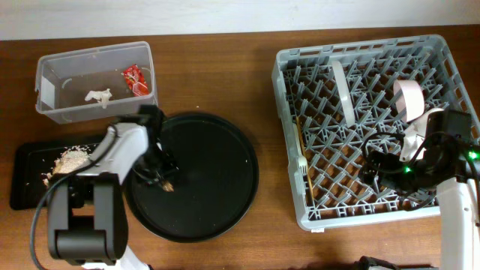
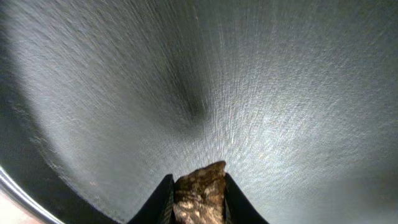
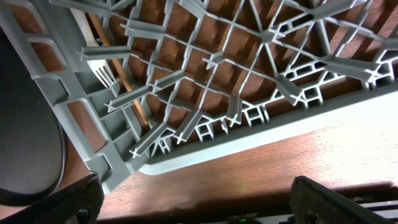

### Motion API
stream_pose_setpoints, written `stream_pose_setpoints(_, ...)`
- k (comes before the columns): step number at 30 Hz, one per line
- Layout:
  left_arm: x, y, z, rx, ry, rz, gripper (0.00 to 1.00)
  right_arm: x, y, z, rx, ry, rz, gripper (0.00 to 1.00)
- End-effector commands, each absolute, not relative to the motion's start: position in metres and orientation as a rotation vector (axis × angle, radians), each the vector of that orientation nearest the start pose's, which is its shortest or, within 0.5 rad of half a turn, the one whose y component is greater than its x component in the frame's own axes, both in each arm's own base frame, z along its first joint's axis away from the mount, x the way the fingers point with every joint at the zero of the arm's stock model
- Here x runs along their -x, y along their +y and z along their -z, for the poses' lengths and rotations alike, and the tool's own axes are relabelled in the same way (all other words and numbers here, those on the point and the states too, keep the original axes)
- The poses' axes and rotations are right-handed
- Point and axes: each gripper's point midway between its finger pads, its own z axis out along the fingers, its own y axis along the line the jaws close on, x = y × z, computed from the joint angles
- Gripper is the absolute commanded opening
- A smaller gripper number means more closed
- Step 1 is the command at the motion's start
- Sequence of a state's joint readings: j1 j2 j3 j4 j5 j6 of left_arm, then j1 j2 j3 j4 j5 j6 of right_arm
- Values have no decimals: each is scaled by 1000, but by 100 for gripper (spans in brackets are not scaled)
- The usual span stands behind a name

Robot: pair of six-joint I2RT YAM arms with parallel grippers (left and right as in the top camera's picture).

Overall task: Sort waste into correct bins and load items into the dishwasher rack
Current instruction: 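Move the left gripper to the mushroom and grasp it, then drop the mushroom onto the black rice tray with the left gripper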

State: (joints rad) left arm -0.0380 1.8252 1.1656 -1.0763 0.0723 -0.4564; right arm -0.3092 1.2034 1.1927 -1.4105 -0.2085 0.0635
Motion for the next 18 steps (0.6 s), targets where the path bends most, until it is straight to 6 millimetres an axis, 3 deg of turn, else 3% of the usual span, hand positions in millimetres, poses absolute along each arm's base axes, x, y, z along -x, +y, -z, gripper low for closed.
stream_pose_setpoints(1, -311, 14, -57, 778, 3096, 89, 1, -206, -30, -176, -528, 2914, -276, 99)
stream_pose_setpoints(4, -327, 59, -79, 936, 2957, 105, 1, -207, -30, -177, -528, 2913, -276, 99)
stream_pose_setpoints(7, -333, 103, -86, 1055, 2841, 77, 1, -207, -30, -176, -528, 2914, -276, 99)
stream_pose_setpoints(12, -327, 177, -88, 1254, 2656, -53, 1, -207, -30, -177, -528, 2914, -276, 99)
stream_pose_setpoints(18, -306, 222, -83, 1414, 2569, -117, 1, -207, -30, -177, -528, 2914, -276, 99)
